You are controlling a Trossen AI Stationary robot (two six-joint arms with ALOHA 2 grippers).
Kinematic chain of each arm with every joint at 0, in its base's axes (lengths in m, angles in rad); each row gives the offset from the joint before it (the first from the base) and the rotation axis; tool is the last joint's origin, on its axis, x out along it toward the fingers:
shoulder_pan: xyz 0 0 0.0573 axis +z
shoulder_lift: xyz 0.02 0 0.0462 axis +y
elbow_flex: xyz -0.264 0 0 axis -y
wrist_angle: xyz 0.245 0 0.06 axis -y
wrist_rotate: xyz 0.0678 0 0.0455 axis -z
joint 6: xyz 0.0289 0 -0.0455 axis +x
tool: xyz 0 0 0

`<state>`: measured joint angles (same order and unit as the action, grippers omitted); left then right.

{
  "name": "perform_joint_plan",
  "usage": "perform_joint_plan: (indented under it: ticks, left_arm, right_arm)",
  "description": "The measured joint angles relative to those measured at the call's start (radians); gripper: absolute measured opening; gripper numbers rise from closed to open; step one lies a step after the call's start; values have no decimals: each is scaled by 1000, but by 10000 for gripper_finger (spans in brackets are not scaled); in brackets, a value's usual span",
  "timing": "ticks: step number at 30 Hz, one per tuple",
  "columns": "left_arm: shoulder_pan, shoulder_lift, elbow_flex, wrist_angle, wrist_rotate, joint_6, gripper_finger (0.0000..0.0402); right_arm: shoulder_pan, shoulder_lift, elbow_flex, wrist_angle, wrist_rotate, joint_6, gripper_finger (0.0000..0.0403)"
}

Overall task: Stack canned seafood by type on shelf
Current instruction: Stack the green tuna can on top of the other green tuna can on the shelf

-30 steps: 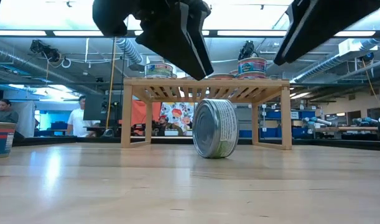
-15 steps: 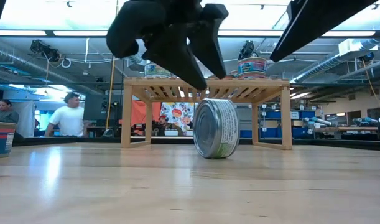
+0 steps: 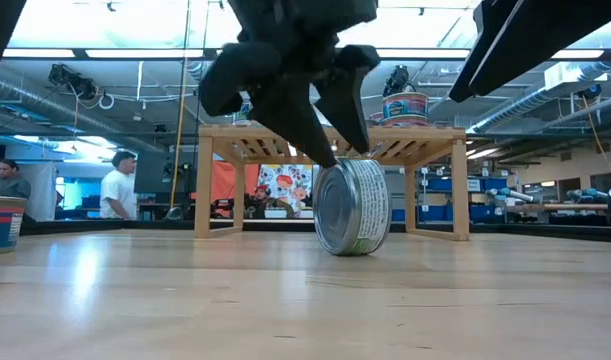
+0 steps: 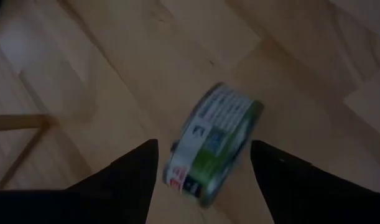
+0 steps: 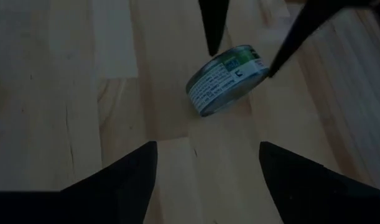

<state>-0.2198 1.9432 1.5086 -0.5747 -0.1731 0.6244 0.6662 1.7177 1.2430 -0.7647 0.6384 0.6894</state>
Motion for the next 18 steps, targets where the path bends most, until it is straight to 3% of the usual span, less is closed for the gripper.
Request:
perform_joint_plan:
  ticks: [18]
  left_arm:
    - [30, 52, 11, -10, 35, 28, 245]
  right_arm:
    - [0, -1, 0, -8, -4, -1, 288]
